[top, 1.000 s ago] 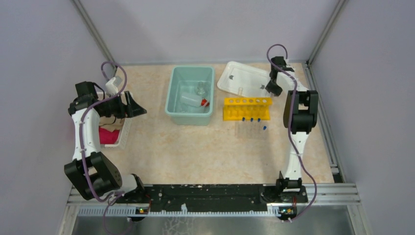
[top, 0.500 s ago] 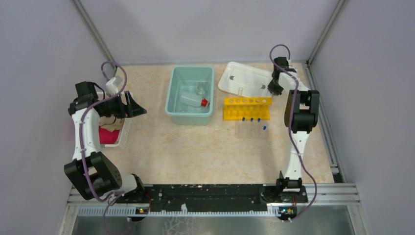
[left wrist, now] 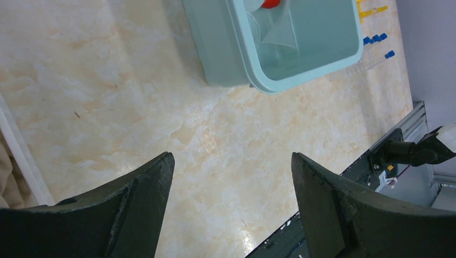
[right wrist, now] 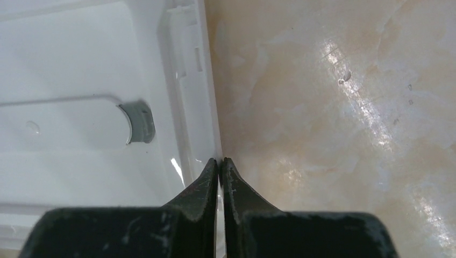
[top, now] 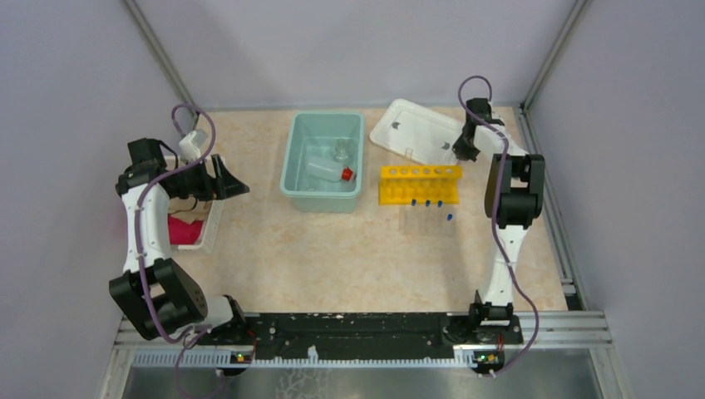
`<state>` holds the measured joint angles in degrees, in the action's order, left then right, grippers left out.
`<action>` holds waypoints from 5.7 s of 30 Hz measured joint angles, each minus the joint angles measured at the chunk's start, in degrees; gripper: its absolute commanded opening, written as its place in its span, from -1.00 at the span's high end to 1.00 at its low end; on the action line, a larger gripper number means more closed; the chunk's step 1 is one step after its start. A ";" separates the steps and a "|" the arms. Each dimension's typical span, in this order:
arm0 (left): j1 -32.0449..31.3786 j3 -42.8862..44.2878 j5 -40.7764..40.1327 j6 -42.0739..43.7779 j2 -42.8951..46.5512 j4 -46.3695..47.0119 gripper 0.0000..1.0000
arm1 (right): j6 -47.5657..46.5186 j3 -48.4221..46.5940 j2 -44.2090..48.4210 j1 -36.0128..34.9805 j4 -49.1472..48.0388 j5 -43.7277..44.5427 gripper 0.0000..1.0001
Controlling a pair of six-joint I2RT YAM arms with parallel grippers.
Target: Organize the chemistry lab equipment
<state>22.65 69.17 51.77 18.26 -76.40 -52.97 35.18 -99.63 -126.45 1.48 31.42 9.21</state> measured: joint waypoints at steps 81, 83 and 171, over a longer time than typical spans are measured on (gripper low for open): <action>-38.69 -29.18 -8.17 70.99 33.11 62.40 -0.77 | 17.64 21.00 59.45 -8.92 -6.25 -37.22 1.00; -38.66 -29.18 -8.17 72.46 33.07 62.95 -0.78 | 17.88 21.79 59.56 -8.81 -6.58 -37.35 1.00; -32.94 -7.08 -5.90 -40.24 15.91 50.42 1.00 | 5.53 17.92 57.29 -17.00 1.16 -24.33 -0.57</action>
<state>-10.28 62.08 45.87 -21.98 -60.49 -2.55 40.71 -81.71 -69.17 -15.53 32.58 -15.11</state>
